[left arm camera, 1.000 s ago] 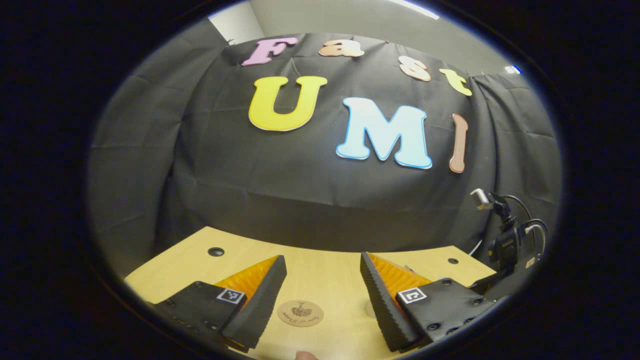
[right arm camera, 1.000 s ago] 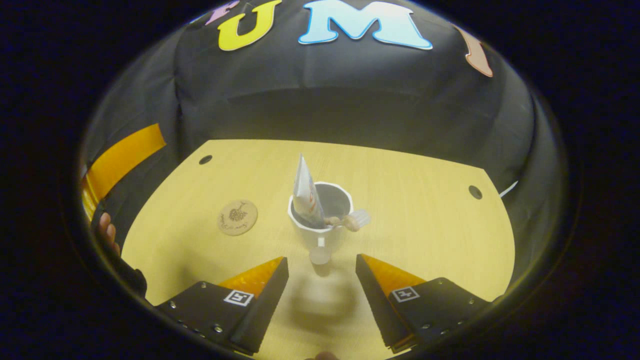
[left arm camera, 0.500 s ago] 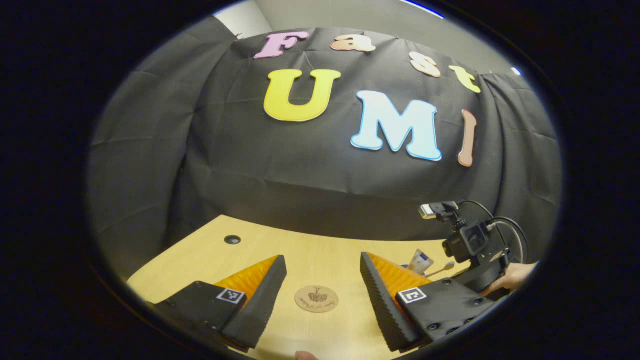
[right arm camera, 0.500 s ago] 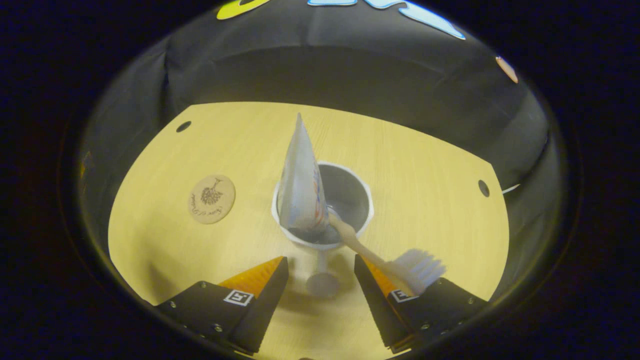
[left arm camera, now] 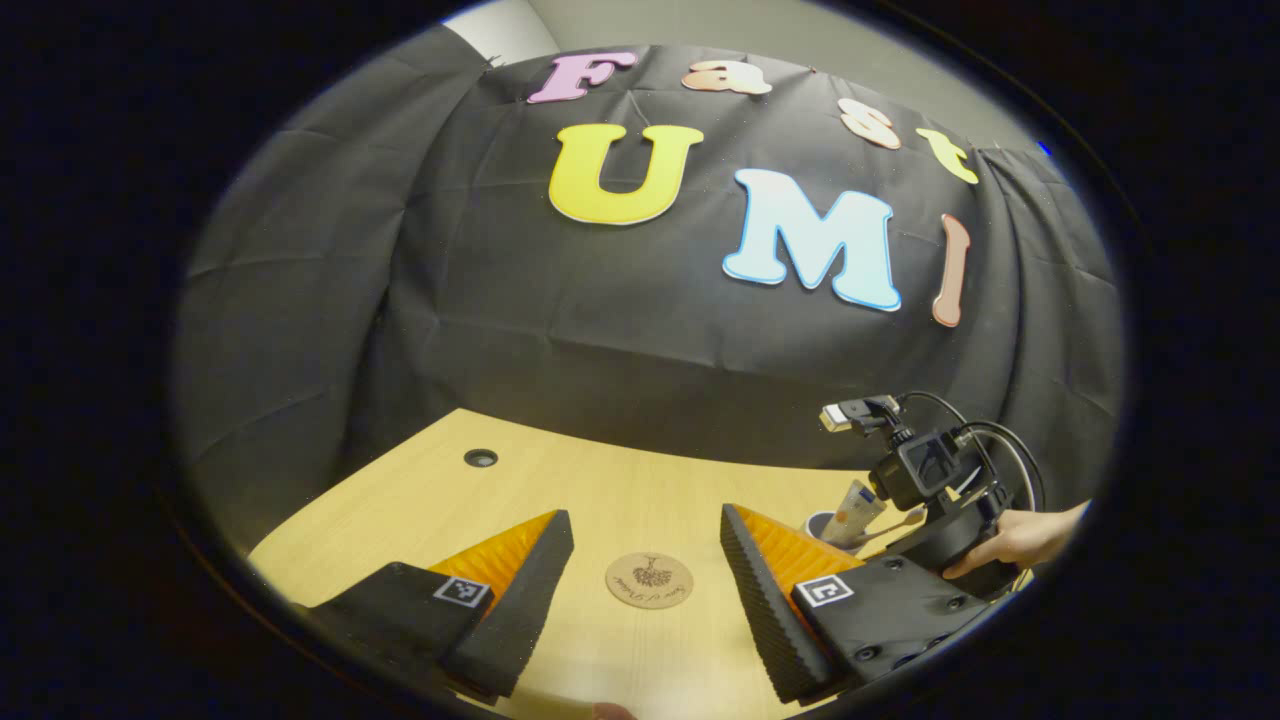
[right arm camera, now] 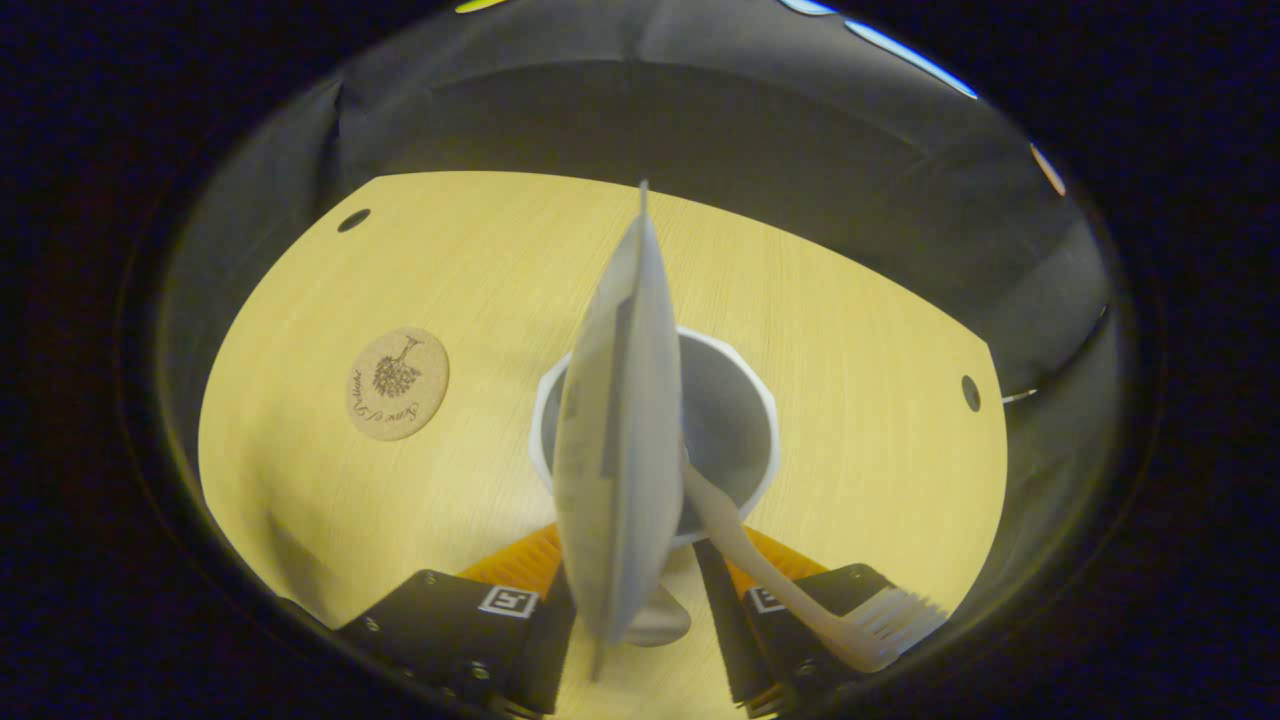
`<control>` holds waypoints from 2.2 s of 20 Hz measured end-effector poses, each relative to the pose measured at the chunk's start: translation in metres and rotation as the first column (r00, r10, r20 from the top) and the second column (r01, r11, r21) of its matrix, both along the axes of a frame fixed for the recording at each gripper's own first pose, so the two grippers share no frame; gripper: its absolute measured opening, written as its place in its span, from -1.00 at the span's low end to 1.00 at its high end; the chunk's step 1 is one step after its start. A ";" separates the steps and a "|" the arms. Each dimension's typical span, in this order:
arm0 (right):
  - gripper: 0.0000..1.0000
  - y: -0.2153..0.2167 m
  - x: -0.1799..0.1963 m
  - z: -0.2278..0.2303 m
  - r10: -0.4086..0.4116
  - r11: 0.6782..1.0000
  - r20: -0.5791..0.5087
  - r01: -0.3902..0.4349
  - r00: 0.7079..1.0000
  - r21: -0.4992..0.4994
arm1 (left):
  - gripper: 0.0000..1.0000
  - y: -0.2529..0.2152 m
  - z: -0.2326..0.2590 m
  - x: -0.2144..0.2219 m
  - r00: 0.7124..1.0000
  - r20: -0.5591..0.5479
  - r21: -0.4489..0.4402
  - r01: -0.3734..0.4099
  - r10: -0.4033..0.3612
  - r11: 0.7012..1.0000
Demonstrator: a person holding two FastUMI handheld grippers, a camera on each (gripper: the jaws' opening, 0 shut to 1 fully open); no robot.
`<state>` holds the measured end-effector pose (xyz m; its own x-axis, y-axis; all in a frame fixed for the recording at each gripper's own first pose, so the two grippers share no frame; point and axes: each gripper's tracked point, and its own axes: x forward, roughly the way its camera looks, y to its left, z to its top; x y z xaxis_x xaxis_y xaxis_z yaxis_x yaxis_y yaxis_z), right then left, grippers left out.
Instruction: Put the toothbrush and toothpaste on the desktop into the cup, then pick up the cup and place it on the coaster on the desktop.
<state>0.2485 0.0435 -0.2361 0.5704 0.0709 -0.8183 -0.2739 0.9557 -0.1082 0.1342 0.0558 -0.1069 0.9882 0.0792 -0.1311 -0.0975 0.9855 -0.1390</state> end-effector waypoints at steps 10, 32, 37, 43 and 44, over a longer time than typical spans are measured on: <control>-0.61 0.006 -0.005 0.004 -0.050 0.997 0.001 0.050 0.999 0.052 | 0.90 0.022 0.000 -0.011 0.999 0.000 -0.007 -0.037 0.037 0.999; -0.63 0.162 -0.006 0.018 0.151 0.984 -0.007 -0.150 0.989 0.094 | 0.90 0.104 -0.013 -0.063 0.996 -0.020 -0.012 -0.090 0.090 0.996; -0.61 0.165 -0.007 0.017 0.166 0.983 -0.031 -0.163 0.986 0.089 | 0.90 0.115 -0.016 -0.063 0.995 -0.027 -0.010 -0.098 0.098 0.995; -0.57 0.166 -0.008 0.018 0.188 0.980 -0.030 -0.186 0.982 0.073 | 0.90 0.115 -0.018 -0.060 0.994 -0.031 -0.019 -0.101 0.100 0.995; -0.55 0.166 -0.007 0.020 0.188 0.980 -0.025 -0.186 0.982 0.076 | 0.94 0.114 -0.018 -0.061 0.994 -0.031 -0.018 -0.102 0.101 0.995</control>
